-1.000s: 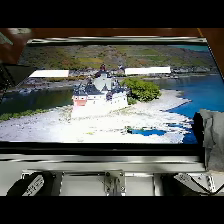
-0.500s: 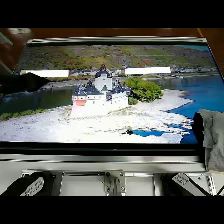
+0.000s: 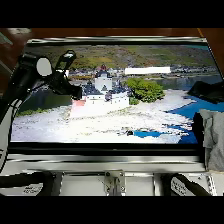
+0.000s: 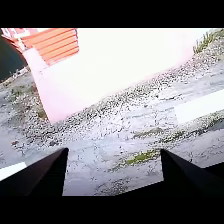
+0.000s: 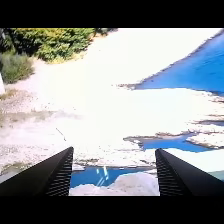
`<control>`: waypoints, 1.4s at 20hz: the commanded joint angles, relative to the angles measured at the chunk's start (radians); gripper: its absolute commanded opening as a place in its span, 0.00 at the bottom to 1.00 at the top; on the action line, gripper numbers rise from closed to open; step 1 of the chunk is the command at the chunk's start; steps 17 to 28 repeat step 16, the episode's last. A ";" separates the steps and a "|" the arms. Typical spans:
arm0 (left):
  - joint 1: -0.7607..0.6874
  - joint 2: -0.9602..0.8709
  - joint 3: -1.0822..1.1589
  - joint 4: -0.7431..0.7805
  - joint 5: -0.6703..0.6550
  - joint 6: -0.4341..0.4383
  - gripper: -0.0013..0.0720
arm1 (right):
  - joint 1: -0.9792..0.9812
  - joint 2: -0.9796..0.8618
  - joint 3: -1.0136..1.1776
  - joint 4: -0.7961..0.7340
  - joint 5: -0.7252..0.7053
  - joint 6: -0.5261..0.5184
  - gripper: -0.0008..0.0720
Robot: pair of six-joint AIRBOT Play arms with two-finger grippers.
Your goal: Fold the shirts.
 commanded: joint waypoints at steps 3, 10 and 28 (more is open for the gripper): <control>-0.013 -0.043 0.035 0.039 -0.008 -0.029 0.92 | 0.076 0.001 -0.032 -0.006 -0.009 0.017 0.89; -0.014 -0.040 0.035 0.040 -0.011 -0.025 0.91 | 0.076 0.001 -0.032 -0.006 -0.009 0.017 0.89; -0.013 -0.040 0.035 0.040 -0.019 -0.009 0.91 | 0.076 0.001 -0.032 -0.006 -0.009 0.017 0.89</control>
